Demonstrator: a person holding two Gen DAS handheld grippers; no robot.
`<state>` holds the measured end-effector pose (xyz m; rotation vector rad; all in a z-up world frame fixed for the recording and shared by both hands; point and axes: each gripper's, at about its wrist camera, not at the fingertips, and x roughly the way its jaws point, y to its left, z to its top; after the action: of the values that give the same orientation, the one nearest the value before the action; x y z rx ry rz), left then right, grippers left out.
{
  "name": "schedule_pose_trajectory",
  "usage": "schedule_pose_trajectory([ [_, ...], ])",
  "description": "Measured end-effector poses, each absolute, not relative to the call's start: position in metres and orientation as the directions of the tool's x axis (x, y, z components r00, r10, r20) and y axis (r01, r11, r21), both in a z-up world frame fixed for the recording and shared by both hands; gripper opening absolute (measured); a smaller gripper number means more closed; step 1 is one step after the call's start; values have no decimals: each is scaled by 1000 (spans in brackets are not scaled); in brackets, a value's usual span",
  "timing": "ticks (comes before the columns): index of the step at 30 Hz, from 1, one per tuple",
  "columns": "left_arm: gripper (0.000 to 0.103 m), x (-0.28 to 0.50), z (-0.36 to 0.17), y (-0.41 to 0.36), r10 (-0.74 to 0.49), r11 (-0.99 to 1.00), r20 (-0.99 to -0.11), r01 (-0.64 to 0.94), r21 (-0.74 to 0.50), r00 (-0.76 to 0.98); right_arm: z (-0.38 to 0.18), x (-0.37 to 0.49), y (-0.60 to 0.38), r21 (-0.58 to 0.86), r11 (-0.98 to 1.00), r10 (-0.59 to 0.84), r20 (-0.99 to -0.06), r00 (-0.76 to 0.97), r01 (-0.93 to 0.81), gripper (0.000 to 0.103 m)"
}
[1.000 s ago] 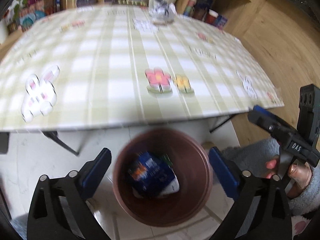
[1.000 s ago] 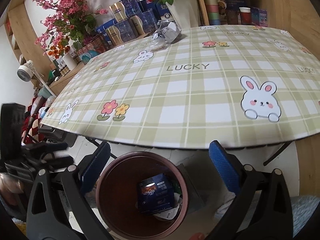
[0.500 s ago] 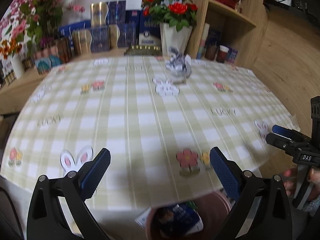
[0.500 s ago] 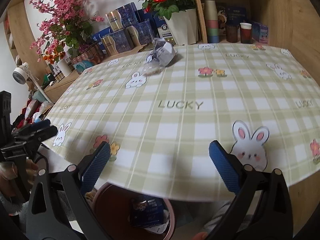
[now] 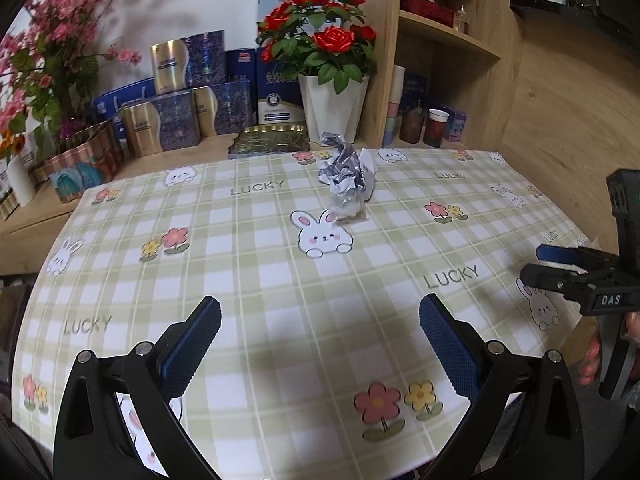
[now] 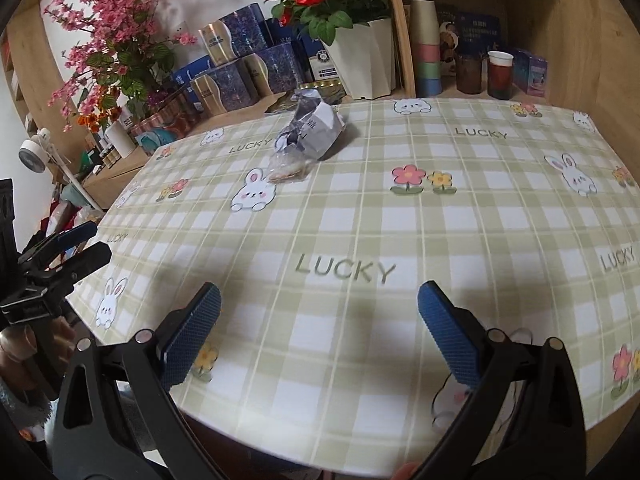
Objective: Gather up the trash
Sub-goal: 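Move both grippers back over the table toward the crumpled foil wrapper, then grasp the crumpled wrapper with the right gripper while the left gripper grasps clear plastic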
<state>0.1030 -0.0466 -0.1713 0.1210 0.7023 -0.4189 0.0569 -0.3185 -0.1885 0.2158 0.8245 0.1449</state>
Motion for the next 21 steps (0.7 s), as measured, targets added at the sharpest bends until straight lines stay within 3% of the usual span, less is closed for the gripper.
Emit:
schedule_pose_trajectory([
  [21, 97, 265, -233, -123, -363, 892, -754, 439, -110, 548, -206, 184, -352, 209, 978, 148, -734, 662, 14, 97],
])
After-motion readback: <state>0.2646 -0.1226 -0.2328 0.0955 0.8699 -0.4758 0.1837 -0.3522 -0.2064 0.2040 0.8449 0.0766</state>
